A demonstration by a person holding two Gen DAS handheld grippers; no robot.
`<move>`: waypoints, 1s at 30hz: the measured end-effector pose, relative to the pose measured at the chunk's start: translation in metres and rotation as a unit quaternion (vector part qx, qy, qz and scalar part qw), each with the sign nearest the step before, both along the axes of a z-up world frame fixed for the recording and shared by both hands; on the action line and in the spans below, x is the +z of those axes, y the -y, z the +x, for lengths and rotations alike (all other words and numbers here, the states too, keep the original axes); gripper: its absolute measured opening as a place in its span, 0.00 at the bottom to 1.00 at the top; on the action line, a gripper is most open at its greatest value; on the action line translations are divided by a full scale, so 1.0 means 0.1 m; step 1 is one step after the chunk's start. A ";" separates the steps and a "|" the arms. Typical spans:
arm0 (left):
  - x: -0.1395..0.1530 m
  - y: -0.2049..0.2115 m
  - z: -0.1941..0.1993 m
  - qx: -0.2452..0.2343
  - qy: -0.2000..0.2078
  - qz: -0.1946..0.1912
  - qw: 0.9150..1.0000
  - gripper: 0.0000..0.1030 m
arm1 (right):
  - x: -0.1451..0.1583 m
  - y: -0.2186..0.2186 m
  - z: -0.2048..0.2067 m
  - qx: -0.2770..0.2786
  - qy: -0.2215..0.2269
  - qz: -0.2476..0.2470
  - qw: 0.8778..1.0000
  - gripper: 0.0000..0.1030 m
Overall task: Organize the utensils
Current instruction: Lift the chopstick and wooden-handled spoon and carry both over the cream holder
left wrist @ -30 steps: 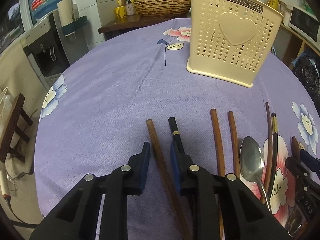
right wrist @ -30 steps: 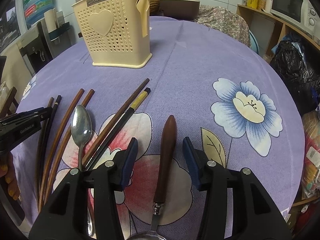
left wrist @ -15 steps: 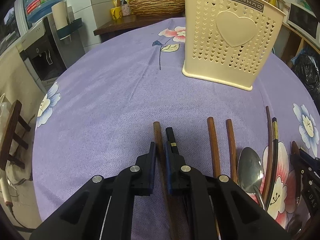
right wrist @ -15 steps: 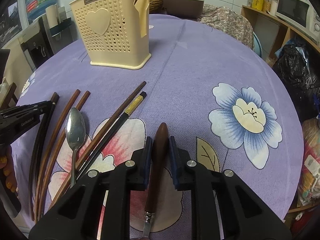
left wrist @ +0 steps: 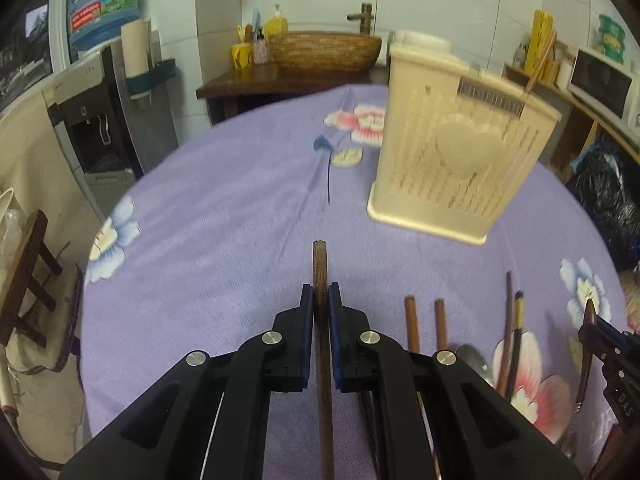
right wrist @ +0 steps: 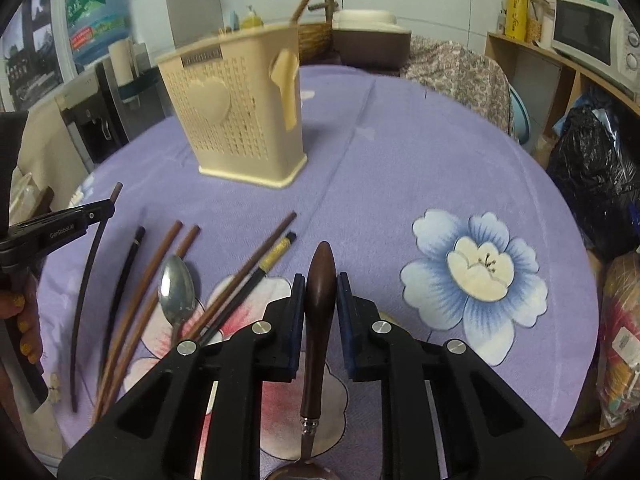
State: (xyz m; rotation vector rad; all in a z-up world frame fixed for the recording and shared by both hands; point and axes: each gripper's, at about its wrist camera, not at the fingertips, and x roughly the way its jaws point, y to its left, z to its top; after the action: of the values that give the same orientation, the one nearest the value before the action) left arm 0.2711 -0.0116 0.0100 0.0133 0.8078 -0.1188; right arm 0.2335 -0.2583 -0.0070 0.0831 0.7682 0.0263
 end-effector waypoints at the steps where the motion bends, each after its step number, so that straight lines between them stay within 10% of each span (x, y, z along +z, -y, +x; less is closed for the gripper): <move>1: 0.10 -0.03 -0.02 0.001 0.013 -0.005 1.000 0.08 | 0.06 0.01 -0.03 0.002 0.009 0.001 1.000 0.16; 11: 0.67 -0.17 -0.21 0.006 0.109 -0.032 0.994 0.08 | 0.50 0.05 -0.24 0.013 0.074 -0.021 0.997 0.16; 30: 0.89 -0.36 -0.32 0.019 0.148 -0.066 0.987 0.08 | 0.74 0.05 -0.34 0.013 0.110 -0.025 0.994 0.16</move>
State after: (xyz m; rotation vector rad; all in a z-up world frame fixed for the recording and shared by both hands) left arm 0.2392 0.0240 0.0993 -0.1076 0.5018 -0.1309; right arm 0.2000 -0.2633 0.0673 0.0215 0.5490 0.0401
